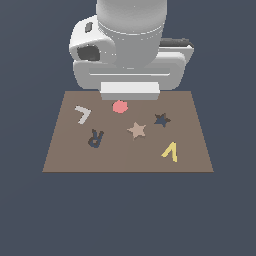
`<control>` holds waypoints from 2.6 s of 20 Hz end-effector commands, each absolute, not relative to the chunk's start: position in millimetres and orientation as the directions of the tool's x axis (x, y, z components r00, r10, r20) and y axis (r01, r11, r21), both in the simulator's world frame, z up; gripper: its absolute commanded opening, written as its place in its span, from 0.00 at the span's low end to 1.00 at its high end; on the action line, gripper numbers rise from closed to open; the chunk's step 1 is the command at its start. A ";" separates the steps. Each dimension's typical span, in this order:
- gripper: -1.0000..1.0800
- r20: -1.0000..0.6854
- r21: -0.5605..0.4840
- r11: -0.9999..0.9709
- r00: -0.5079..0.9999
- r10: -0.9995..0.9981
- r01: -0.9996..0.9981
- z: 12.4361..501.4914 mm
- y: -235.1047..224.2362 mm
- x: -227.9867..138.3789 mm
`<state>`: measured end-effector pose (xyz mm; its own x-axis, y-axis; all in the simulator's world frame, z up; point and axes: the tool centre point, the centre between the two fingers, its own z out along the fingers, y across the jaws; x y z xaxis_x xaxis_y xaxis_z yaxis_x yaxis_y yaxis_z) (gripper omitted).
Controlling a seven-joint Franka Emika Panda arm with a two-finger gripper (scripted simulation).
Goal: Insert a designated object into the corresponding slot on a board.
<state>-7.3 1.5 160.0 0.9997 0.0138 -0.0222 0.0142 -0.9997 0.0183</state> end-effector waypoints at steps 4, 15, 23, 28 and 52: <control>0.96 -0.022 0.018 -1.000 1.000 0.008 0.008 159.0 1.8 -7.1; 0.96 -0.017 0.017 -0.993 0.993 -0.117 -0.117 139.7 8.8 -3.1; 0.96 -0.010 0.013 -0.950 0.950 -0.311 -0.311 108.8 18.9 5.4; 0.96 -0.005 0.009 -0.895 0.895 -0.446 -0.446 86.4 24.9 13.2; 0.96 0.000 0.000 -0.765 0.765 -0.644 -0.644 40.1 31.8 28.9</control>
<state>29.4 31.8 45.0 0.7660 -0.6429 0.0008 -0.6429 -0.7660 -0.0006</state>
